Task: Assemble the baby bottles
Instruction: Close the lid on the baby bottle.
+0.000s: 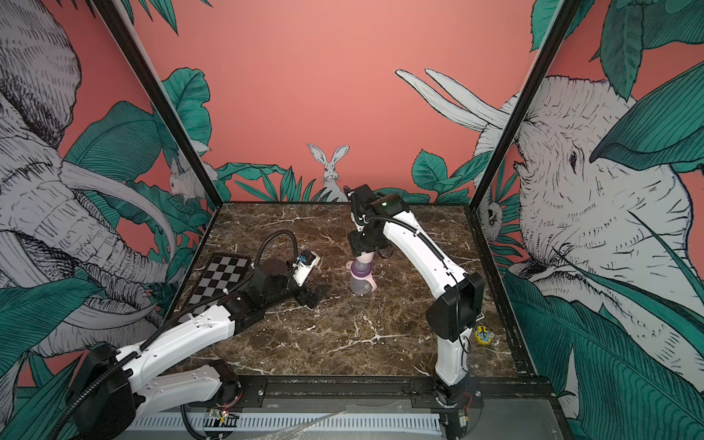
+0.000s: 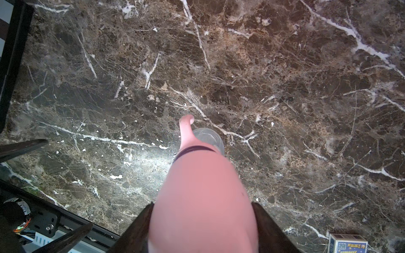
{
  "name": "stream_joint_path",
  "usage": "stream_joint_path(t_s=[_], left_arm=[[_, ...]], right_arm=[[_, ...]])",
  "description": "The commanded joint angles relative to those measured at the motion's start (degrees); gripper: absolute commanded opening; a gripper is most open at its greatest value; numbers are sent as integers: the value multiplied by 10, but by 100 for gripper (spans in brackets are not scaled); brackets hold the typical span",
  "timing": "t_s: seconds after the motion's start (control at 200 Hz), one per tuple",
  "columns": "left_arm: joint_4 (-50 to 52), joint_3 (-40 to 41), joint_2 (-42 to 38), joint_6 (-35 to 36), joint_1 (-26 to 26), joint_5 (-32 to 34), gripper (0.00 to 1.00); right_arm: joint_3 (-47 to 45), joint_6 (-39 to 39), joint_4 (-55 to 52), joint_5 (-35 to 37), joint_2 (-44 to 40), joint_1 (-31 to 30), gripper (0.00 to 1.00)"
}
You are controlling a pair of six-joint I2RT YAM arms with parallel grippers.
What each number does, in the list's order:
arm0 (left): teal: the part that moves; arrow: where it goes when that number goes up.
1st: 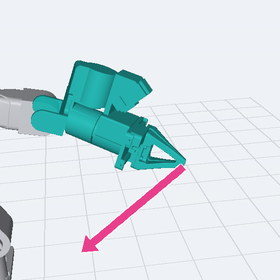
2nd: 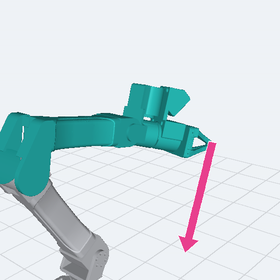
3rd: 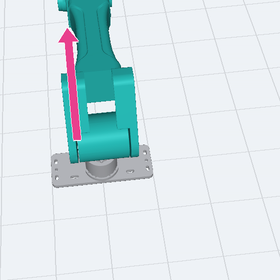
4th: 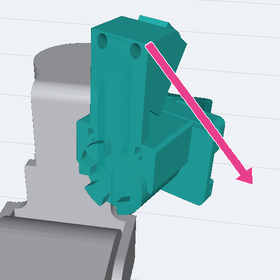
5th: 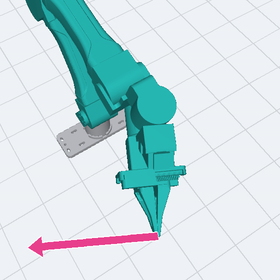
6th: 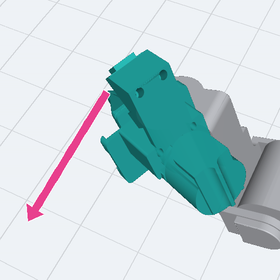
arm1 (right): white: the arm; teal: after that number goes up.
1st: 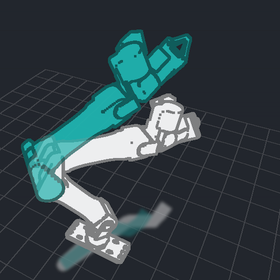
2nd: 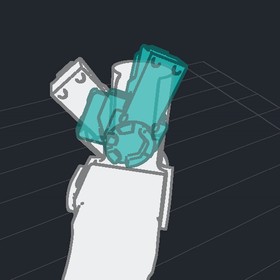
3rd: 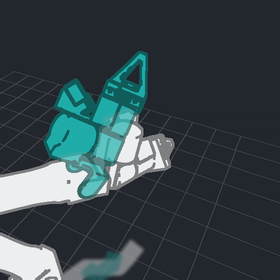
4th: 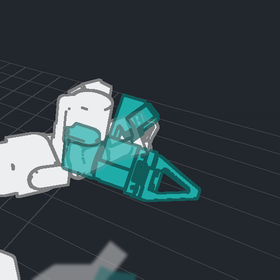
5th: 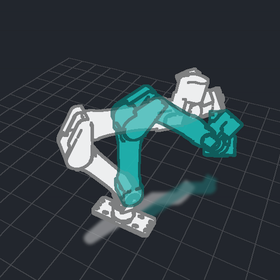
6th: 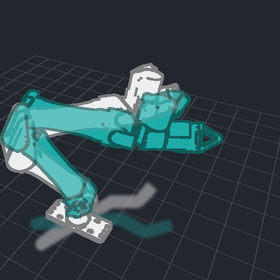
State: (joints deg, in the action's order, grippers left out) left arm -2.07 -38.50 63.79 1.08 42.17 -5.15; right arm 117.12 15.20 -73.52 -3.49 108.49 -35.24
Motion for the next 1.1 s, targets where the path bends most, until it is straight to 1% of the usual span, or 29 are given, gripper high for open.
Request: stream_joint_path(t_s=[0.0, 0.21, 0.645, 0.955, 1.095], left_arm=[[-1, -1, -1, 1, -4, -7, 100], [-1, 0, -1, 1, -4, -6, 99], [-4, 1, 4, 0, -4, -7, 99], [-1, 1, 4, 3, -4, -4, 100], [-1, 1, 5, 4, -4, -3, 100]], right_arm=[[28, -20, -52, 17, 18, -11, 62], [33, -27, -75, 42, 40, -15, 62], [25, -32, -66, 29, 74, -21, 63], [8, -31, -51, 20, 78, -24, 63], [-2, -32, -50, 23, 80, -27, 65]])
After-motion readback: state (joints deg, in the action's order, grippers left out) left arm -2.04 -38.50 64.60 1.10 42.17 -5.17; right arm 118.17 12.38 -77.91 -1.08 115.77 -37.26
